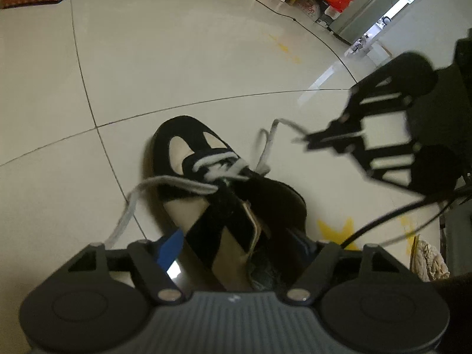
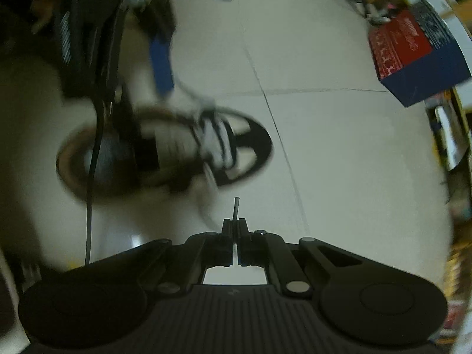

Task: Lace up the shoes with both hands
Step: 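Bring the right gripper back to the lace crossing and grasp the lace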

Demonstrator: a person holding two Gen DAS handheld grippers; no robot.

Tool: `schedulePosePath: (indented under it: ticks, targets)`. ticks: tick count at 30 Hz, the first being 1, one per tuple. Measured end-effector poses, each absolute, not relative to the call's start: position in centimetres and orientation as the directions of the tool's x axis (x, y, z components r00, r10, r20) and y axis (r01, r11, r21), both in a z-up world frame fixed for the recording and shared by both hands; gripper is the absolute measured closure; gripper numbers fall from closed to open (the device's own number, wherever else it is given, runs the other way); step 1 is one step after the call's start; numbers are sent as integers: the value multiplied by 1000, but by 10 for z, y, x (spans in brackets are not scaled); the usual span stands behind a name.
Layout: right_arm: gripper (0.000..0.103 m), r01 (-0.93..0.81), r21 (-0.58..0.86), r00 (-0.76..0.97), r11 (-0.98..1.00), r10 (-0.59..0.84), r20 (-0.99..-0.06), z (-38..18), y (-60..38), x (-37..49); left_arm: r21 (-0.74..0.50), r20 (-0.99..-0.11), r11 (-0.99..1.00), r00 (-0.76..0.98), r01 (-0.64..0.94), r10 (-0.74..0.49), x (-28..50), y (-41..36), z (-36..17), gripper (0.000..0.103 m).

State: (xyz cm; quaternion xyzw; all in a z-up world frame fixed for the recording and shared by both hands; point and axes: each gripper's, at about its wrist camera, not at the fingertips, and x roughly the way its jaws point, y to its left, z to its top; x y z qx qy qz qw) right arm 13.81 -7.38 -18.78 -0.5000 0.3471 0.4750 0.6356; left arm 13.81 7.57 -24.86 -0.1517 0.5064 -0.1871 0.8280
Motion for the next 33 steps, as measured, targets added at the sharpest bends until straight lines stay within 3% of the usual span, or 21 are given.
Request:
schedulePosePath:
  ticks: [8,12,14,19,25,33]
  targets:
    - [100,-959,-160,246,234,405,-881,-192,-74,133,-389,-778,906,467,168,-421,135,69,-243,49]
    - [100,-946,-85,235,314,476,-848,-198,-76,135,-350,-782,916,477,198,-402,136,62,-241,70]
    - [100,-938,-38,219,344,506,-834,-202,-78,139,-335,-779,919,488,207,-394,136,61,-240,72]
    - [100,-944,-14,206,328,557,-805,-208,-79,141,-388,-762,910,504,145,-406,131,73,-241,86]
    - [100,-970,-79,199,231,558,-806,-212,-66,133,-517,-760,855,478,-35,-440,134,100,-258,87]
    - [100,-985,-98,162,145,545,-823,-219,-54,133,-531,-754,846,481,-48,-447,133,102,-264,83]
